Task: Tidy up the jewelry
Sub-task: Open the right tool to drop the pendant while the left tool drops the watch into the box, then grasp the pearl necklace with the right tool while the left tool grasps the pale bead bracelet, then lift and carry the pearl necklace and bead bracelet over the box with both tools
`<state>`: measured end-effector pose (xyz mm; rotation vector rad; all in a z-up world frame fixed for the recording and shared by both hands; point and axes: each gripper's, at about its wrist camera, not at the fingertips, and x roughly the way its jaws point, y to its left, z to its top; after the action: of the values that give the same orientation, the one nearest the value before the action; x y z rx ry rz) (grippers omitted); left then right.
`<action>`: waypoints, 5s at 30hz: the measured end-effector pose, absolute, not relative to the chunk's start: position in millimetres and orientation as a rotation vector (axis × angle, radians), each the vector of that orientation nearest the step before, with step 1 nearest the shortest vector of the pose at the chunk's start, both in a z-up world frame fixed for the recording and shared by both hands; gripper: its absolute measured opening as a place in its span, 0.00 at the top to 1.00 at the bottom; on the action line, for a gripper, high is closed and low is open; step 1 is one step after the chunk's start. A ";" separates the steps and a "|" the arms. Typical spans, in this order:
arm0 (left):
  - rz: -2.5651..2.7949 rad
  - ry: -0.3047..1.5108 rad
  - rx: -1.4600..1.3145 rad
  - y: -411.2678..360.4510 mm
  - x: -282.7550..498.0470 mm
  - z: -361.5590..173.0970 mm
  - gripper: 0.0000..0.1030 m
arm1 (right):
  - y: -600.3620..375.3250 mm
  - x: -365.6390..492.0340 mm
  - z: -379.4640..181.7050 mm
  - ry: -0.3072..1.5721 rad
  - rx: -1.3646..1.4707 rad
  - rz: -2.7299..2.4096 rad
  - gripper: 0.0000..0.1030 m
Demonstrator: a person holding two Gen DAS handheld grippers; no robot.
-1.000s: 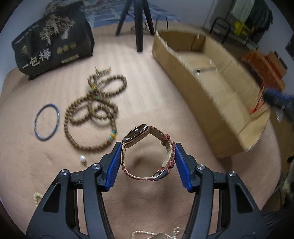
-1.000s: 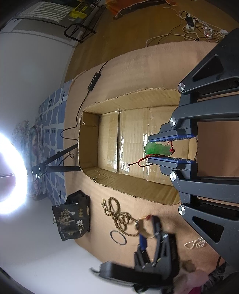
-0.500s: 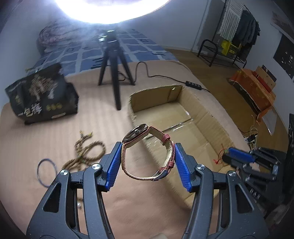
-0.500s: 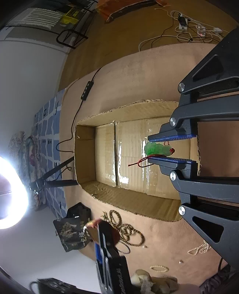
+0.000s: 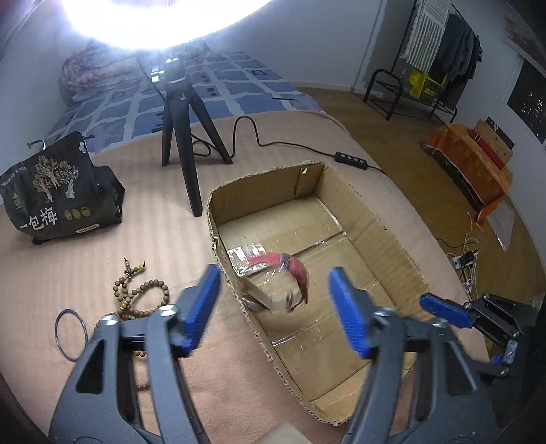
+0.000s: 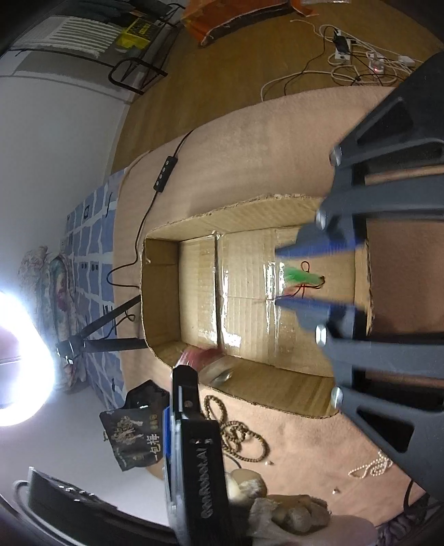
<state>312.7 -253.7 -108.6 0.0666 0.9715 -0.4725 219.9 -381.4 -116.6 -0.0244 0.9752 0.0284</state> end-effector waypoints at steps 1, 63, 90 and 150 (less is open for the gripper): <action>-0.469 0.963 0.065 -253.6 312.1 -106.3 0.29 | -380.5 218.8 -115.7 0.968 -0.032 0.023 0.56; -0.076 1.314 -0.124 80.8 203.2 -215.3 0.59 | -185.7 109.9 -185.1 1.084 -0.214 0.481 0.31; -0.030 1.230 -0.079 57.9 217.4 -212.5 0.95 | -170.8 125.2 -207.0 1.130 -0.273 0.481 0.92; -0.494 0.902 -0.145 -184.2 228.4 -73.2 0.95 | -383.0 214.7 -74.5 0.823 0.028 0.096 0.94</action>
<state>228.4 -184.2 -73.2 -0.1452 0.9021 -0.4936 214.7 -383.0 -74.5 0.0278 0.8234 0.0959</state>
